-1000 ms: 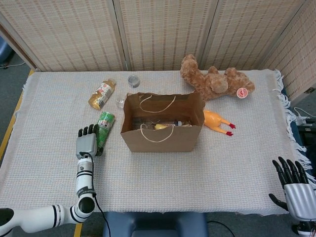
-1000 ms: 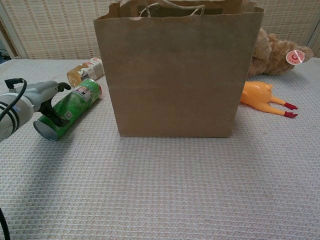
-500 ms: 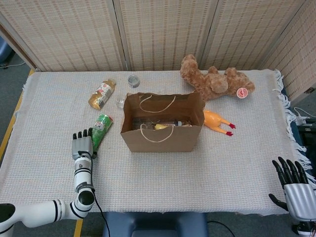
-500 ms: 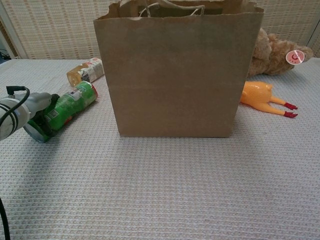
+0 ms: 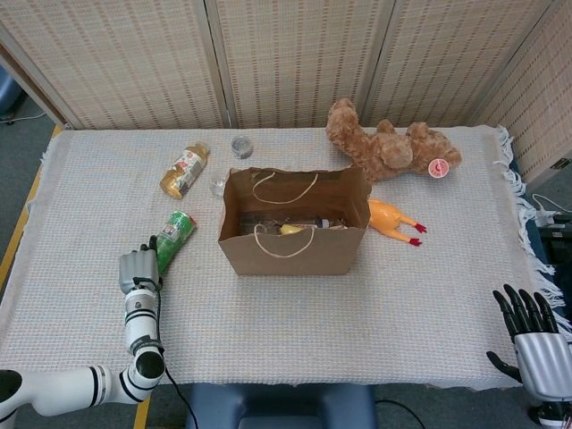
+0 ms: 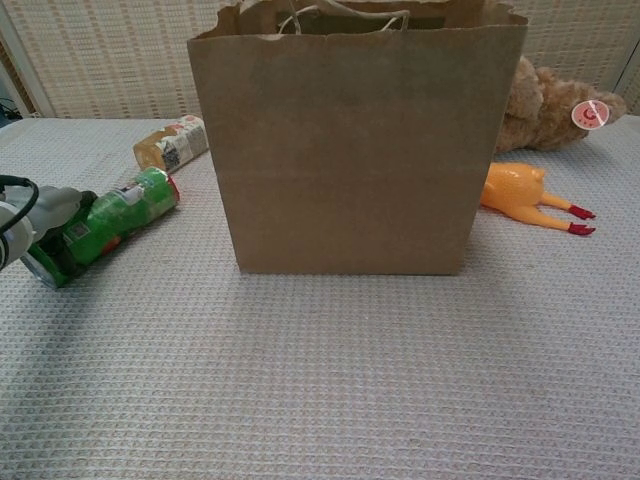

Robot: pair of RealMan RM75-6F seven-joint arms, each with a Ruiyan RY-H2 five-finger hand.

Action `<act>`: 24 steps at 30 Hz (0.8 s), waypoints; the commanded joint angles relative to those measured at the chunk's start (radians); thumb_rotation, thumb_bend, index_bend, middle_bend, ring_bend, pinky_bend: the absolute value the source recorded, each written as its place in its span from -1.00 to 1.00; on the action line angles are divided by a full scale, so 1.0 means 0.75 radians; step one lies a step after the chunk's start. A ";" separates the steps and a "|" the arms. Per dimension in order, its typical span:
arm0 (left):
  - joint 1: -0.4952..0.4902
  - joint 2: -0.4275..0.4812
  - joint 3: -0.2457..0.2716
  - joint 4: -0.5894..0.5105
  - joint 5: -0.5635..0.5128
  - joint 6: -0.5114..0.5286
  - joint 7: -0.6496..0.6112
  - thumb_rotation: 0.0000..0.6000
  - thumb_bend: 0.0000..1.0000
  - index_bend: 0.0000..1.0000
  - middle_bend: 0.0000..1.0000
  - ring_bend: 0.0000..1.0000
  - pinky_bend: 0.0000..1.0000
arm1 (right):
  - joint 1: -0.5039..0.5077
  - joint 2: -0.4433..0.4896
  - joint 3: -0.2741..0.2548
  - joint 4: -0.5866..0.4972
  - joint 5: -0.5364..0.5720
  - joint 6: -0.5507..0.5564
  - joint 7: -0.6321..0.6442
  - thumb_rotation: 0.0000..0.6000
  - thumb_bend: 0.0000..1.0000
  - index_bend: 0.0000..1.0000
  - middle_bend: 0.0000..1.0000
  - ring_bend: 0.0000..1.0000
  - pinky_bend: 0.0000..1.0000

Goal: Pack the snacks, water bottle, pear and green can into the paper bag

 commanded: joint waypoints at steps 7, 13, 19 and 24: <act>0.104 0.197 -0.065 -0.260 0.182 0.135 -0.220 1.00 0.42 0.03 0.34 0.38 0.72 | -0.006 -0.003 -0.001 0.009 -0.002 0.010 0.008 1.00 -1.00 -0.90 -1.00 -1.00 -1.00; 0.142 0.338 -0.157 -0.405 0.307 0.219 -0.341 1.00 0.42 0.03 0.34 0.38 0.72 | -0.008 -0.006 -0.002 0.013 -0.006 0.015 0.002 1.00 -1.00 -0.90 -1.00 -1.00 -1.00; 0.146 0.460 -0.340 -0.540 0.365 0.252 -0.493 1.00 0.41 0.03 0.34 0.38 0.71 | -0.008 -0.010 0.001 0.013 -0.006 0.017 -0.009 1.00 -1.00 -0.90 -1.00 -1.00 -1.00; 0.100 0.500 -0.459 -0.643 0.412 0.247 -0.586 1.00 0.42 0.03 0.33 0.38 0.71 | -0.007 -0.013 0.004 0.011 -0.005 0.016 -0.019 1.00 -1.00 -0.90 -1.00 -1.00 -1.00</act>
